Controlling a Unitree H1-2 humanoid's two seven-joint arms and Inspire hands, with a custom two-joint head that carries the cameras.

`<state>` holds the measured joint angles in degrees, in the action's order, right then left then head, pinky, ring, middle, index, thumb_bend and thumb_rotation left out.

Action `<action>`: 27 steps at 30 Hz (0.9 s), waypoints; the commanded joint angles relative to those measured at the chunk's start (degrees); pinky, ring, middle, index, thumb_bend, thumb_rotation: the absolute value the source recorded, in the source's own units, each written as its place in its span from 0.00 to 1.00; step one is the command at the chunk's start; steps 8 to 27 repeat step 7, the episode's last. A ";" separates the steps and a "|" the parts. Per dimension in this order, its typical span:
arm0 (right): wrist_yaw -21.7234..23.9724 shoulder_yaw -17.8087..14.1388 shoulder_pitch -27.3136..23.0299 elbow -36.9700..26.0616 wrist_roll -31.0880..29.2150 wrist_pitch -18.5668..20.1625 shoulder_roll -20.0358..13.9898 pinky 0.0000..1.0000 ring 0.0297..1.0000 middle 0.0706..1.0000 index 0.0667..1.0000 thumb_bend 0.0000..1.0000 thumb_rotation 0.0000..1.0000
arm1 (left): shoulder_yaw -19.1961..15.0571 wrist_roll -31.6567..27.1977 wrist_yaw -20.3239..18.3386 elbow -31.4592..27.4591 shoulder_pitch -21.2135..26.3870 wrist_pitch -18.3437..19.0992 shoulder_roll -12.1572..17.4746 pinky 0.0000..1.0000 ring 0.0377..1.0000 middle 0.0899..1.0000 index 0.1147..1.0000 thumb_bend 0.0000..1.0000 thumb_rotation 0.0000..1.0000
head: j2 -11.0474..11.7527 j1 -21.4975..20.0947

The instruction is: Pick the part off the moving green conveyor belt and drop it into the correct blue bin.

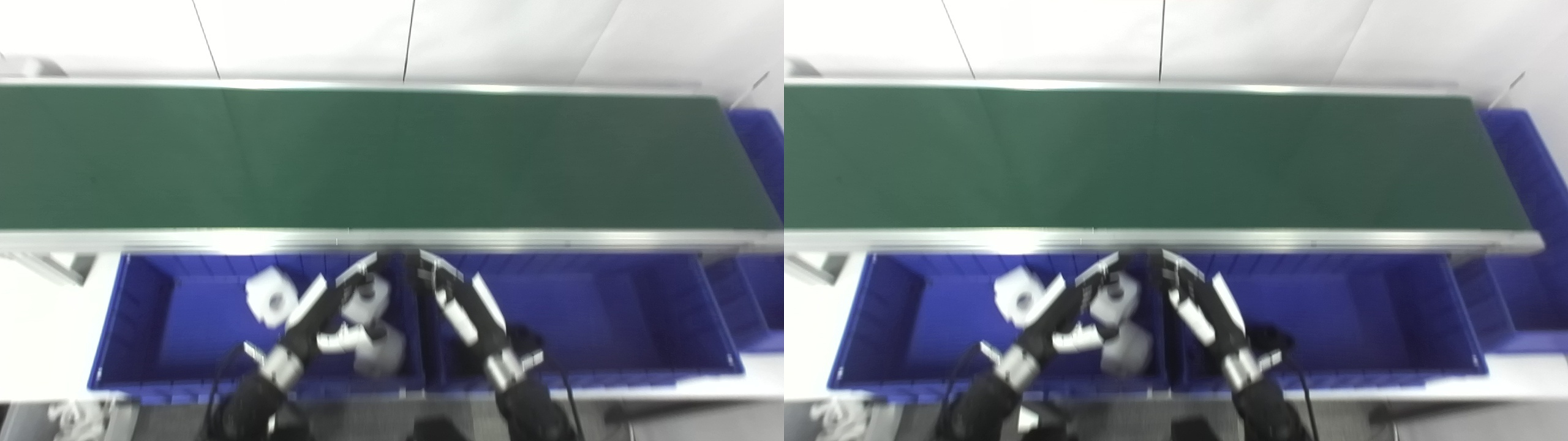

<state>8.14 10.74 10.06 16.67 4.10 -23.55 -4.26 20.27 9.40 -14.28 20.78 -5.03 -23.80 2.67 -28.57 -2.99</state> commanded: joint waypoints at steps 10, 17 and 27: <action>-4.45 -0.52 0.27 -1.05 0.08 -3.38 -0.61 0.73 0.77 0.81 0.81 0.76 0.99 | -0.20 -1.06 1.41 -0.48 1.07 -2.94 -1.23 0.87 0.93 0.94 0.88 0.89 0.69 | 0.19 0.46; -4.45 -0.52 0.27 -1.05 0.08 -3.38 -0.61 0.73 0.77 0.81 0.81 0.76 0.99 | -0.20 -1.06 1.41 -0.48 1.07 -2.94 -1.23 0.87 0.93 0.94 0.88 0.89 0.69 | 0.19 0.46; -4.45 -0.52 0.27 -1.05 0.08 -3.38 -0.61 0.73 0.77 0.81 0.81 0.76 0.99 | -0.20 -1.06 1.41 -0.48 1.07 -2.94 -1.23 0.87 0.93 0.94 0.88 0.89 0.69 | 0.19 0.46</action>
